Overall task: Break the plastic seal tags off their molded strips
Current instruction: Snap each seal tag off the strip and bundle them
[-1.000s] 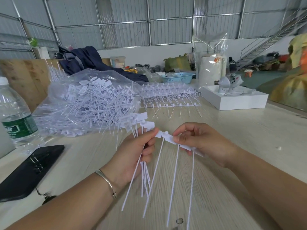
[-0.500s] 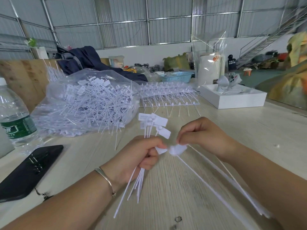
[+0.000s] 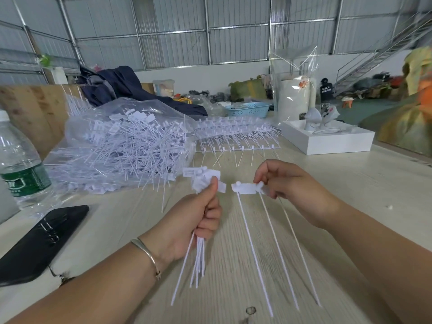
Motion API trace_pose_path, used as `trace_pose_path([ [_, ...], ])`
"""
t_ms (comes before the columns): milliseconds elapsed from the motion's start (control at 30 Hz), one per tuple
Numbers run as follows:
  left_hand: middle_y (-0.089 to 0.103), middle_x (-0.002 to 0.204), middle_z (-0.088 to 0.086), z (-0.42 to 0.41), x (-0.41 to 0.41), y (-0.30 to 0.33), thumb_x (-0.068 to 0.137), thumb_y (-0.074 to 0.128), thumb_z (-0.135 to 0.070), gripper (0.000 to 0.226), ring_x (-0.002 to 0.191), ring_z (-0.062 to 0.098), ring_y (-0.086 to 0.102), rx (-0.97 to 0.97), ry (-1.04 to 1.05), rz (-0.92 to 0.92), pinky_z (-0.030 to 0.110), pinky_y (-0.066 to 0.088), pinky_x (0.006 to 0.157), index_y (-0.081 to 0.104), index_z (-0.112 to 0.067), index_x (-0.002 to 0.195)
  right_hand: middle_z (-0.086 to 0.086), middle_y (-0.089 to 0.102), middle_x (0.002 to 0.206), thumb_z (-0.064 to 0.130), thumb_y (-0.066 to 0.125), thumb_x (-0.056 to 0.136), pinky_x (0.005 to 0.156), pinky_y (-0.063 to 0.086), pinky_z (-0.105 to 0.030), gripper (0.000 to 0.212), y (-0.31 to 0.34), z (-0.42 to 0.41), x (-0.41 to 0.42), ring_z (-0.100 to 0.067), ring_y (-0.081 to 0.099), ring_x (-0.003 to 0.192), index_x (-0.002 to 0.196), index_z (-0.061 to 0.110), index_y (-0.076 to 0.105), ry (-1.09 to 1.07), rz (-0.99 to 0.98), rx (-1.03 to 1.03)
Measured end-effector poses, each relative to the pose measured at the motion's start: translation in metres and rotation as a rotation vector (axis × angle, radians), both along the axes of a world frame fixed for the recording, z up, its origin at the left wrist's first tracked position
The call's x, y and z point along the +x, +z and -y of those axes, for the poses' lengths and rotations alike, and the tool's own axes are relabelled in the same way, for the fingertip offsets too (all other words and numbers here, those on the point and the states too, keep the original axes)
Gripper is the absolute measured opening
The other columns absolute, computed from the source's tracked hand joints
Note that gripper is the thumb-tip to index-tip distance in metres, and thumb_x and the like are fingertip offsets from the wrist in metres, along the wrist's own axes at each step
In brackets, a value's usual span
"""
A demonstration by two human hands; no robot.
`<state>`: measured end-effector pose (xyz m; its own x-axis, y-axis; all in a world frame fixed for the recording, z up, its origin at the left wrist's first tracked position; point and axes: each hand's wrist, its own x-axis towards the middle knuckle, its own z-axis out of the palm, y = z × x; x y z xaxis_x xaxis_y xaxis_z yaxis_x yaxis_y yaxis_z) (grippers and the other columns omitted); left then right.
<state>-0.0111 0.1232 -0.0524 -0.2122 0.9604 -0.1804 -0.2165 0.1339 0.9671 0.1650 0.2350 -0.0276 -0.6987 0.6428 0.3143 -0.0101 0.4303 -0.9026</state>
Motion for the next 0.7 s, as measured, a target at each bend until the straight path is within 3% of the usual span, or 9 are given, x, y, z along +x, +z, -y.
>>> trace_pose_path([
  [67,0.032,0.056,-0.005,0.001,0.001,-0.001,0.081,0.051,-0.061,0.045,0.037,0.004,0.021,-0.029,-0.005,0.024,0.014,0.017,0.031,0.043,-0.02,0.066,-0.009,0.05,0.067,-0.019,0.046,0.081,0.052,0.035,-0.012,0.023,-0.002,-0.001,-0.001,-0.007,0.042,0.054,0.081,-0.002,0.062,0.035,-0.004,0.014],
  [167,0.023,0.062,-0.005,0.001,0.002,0.001,0.078,0.058,-0.059,0.039,0.041,0.004,0.017,0.023,0.009,0.025,0.014,0.012,0.034,0.046,-0.022,0.073,-0.002,0.058,0.071,-0.017,0.055,0.083,0.058,0.041,-0.015,0.013,-0.005,0.001,-0.002,-0.008,0.049,0.061,0.09,-0.009,0.063,0.096,-0.002,0.028],
  [267,0.02,0.058,-0.008,0.002,0.004,0.002,0.07,0.076,-0.037,0.032,0.041,0.003,0.015,0.079,-0.001,-0.03,0.015,0.013,0.033,0.046,-0.026,0.065,-0.007,0.061,0.079,-0.016,0.059,0.084,0.062,0.043,-0.018,0.015,-0.008,0.0,-0.003,-0.013,0.05,0.067,0.095,-0.007,0.065,0.09,-0.025,0.036],
  [333,0.021,0.056,-0.009,0.003,0.004,0.001,0.068,0.078,-0.024,0.029,0.04,0.003,0.016,0.102,0.018,-0.049,0.015,0.012,0.034,0.051,-0.025,0.058,-0.009,0.061,0.082,-0.014,0.062,0.083,0.064,0.045,-0.019,0.017,-0.008,-0.001,-0.005,-0.014,0.051,0.067,0.095,-0.003,0.066,0.076,-0.042,0.017],
  [467,0.02,0.053,-0.01,0.003,0.003,0.002,0.07,0.073,-0.021,0.026,0.039,0.003,0.015,0.141,0.01,0.032,0.015,0.01,0.035,0.057,-0.023,0.05,-0.005,0.061,0.073,0.006,0.073,0.081,0.062,0.044,-0.015,0.01,-0.011,-0.004,-0.003,-0.013,0.054,0.067,0.087,0.0,0.067,0.05,0.01,-0.027],
  [600,0.022,0.05,-0.01,0.005,0.003,0.002,0.073,0.072,-0.019,0.026,0.035,0.001,0.017,0.122,-0.065,0.1,0.014,0.012,0.034,0.058,-0.022,0.05,-0.005,0.057,0.064,0.034,0.076,0.07,0.066,0.04,-0.017,0.033,-0.012,-0.006,0.001,-0.013,0.05,0.065,0.078,0.004,0.066,0.101,0.112,-0.082],
  [700,0.017,0.055,-0.008,0.005,0.003,0.0,0.078,0.076,-0.014,0.028,0.035,0.001,0.02,0.096,-0.137,0.196,0.013,0.017,0.031,0.056,-0.021,0.059,-0.002,0.059,0.064,0.035,0.077,0.067,0.065,0.041,-0.017,0.026,-0.012,-0.004,0.0,-0.014,0.051,0.066,0.075,0.012,0.068,0.144,0.073,-0.133],
])
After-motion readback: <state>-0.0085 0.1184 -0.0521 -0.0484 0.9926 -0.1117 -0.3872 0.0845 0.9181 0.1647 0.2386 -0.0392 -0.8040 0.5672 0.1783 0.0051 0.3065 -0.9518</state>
